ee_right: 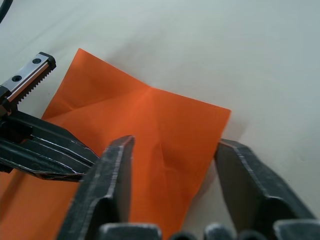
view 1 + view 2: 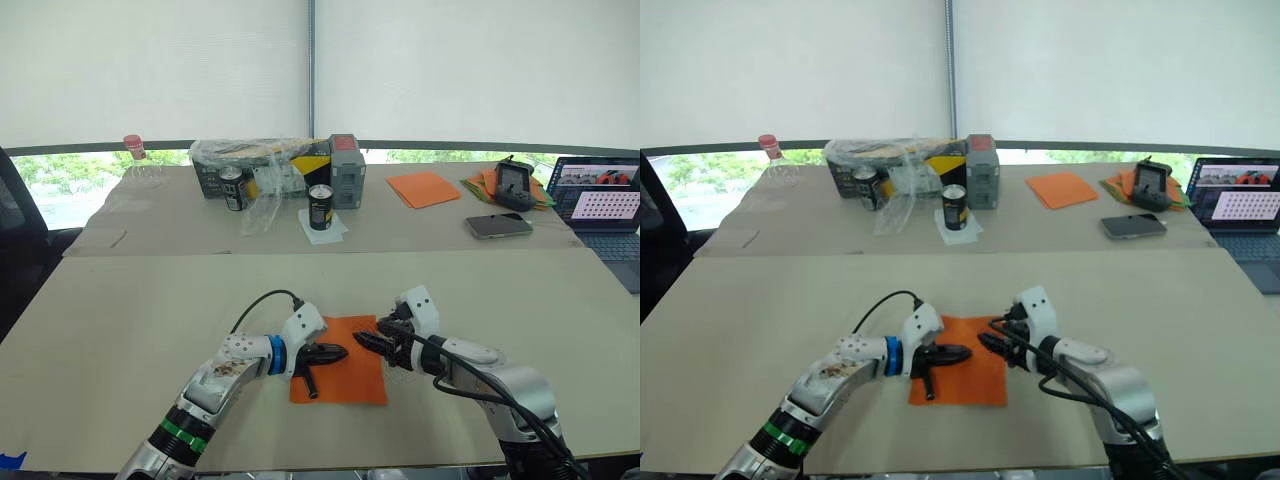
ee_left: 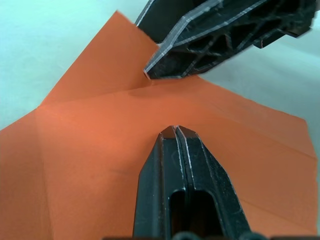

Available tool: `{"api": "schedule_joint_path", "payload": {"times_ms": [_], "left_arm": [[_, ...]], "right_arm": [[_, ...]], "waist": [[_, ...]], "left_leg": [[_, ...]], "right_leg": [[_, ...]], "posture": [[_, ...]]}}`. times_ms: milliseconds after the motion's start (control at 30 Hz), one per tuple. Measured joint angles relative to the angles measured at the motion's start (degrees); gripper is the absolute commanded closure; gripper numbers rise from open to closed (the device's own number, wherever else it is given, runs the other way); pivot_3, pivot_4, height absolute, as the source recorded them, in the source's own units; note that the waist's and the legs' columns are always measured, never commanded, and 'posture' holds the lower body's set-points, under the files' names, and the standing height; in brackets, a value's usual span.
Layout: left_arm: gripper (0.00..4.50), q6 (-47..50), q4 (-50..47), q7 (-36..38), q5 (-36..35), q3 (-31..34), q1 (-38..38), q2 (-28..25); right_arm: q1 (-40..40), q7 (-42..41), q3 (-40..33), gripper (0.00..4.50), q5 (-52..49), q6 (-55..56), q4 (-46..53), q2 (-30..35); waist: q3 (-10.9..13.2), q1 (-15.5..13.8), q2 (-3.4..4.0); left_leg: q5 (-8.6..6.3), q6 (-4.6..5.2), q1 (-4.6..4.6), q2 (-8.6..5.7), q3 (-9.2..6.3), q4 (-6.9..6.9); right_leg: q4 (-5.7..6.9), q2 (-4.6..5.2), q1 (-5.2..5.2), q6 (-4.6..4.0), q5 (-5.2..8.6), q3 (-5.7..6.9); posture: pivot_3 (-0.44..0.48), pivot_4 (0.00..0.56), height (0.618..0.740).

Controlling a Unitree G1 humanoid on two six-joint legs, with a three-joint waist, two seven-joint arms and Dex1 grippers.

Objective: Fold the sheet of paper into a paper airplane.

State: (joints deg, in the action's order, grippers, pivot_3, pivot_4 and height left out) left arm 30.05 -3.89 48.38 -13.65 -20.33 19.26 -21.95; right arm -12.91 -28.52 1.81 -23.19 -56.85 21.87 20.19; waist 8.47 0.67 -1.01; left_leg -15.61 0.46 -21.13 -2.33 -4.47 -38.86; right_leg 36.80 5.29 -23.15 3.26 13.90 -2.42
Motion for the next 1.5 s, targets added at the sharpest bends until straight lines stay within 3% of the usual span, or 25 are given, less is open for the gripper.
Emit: {"api": "schedule_joint_path", "payload": {"times_ms": [133,167,333,600,1067,1233,1500], "left_arm": [[4.5,0.16,-0.17,-0.1,0.02,0.0,-0.04,0.0],[4.5,0.16,-0.17,-0.1,0.02,0.0,-0.04,0.0],[4.5,0.19,-0.13,-0.07,0.02,0.04,-0.03,-0.01],[4.5,0.17,0.24,0.1,0.06,-0.09,0.33,0.08],[4.5,6.13,0.64,-1.15,-2.48,2.39,1.34,3.03],[4.5,7.85,-1.3,-1.46,-2.29,2.41,1.33,0.95],[4.5,10.87,-2.04,-2.37,-3.46,5.08,2.26,-0.87]], "right_arm": [[0.04,-0.04,0.08,4.38,-0.53,0.03,0.42,0.17],[0.04,-0.07,0.6,4.48,-0.25,0.33,0.79,0.71],[0.5,-0.04,6.7,4.48,2.64,2.94,3.66,3.9],[-0.39,0.26,21.08,4.48,18.71,17.18,5.49,13.4],[-1.15,-3.15,25.27,4.48,27.89,23.46,4.56,15.9],[-1.35,-3.88,27.58,4.48,34.44,30.72,4.27,18.98],[1.83,-2.64,27.23,4.48,39.85,37.39,0.98,16.81]], "waist": [[0.0,0.0,0.0],[0.0,0.01,0.0],[0.0,0.03,0.0],[0.01,-0.02,-0.02],[0.03,-0.1,-0.05],[0.03,-0.03,-0.05],[0.06,-0.09,-0.09]], "left_leg": [[0.0,0.0,0.0,0.01,0.0,0.0],[0.0,0.0,0.0,0.01,0.0,0.0],[0.0,0.0,0.0,0.01,0.0,0.01],[0.0,0.0,0.0,-0.05,-0.01,0.0],[0.0,0.0,-0.05,-0.04,-0.02,-0.01],[0.0,-0.01,-0.05,-0.04,-0.02,0.05],[0.0,-0.01,-0.05,0.01,-0.02,0.04]], "right_leg": [[-0.01,0.0,0.0,0.0,0.0,0.0],[-0.01,0.0,0.0,0.0,0.0,0.0],[-0.03,-0.01,0.0,0.0,0.0,0.01],[-0.07,0.0,0.03,0.03,0.02,0.05],[-0.09,0.01,0.0,0.03,0.02,0.05],[-0.13,-0.02,-0.02,0.03,0.02,0.06],[-0.15,-0.02,-0.01,0.03,0.02,0.05]], "posture": [[0.0,0.15,0.74],[0.0,0.15,0.74],[0.0,0.15,0.74],[0.0,0.15,0.74],[0.0,0.15,0.74],[0.0,0.15,0.74],[0.0,0.15,0.74]]}}
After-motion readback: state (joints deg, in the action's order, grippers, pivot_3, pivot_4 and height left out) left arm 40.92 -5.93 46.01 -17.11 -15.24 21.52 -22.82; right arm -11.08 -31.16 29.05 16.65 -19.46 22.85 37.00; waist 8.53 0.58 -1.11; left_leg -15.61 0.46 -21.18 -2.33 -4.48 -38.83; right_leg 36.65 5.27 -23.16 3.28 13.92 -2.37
